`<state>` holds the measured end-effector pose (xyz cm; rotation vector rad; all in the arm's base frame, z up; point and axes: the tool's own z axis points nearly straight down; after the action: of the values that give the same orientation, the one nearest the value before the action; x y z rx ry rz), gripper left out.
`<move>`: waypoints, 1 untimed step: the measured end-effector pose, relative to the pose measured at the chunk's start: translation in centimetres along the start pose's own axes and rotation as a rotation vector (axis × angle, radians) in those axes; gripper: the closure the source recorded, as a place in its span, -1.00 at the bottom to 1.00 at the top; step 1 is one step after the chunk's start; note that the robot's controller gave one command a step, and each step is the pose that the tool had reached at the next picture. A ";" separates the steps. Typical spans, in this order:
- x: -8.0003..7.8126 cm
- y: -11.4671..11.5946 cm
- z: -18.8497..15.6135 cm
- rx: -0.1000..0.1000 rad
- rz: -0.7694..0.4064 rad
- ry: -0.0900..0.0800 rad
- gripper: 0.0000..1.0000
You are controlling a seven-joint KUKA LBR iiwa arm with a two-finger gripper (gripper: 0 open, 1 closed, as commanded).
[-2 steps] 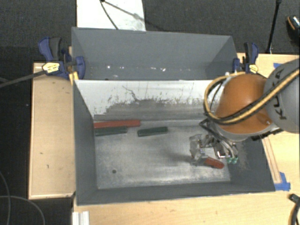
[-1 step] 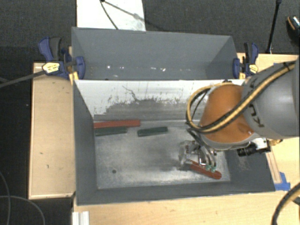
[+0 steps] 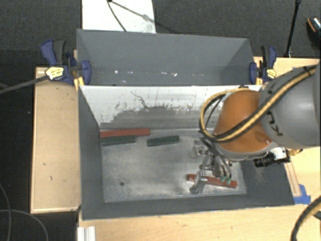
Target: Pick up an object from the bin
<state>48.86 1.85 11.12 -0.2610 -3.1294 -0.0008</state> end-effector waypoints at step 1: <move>0.0 -4.5 4.2 0.001 0.030 -0.004 -1.00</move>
Offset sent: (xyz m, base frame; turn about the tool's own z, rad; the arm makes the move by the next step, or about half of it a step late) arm -0.0081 -0.0421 -0.0412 0.0235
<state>48.11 -2.63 6.88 -0.3087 -3.1289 0.0007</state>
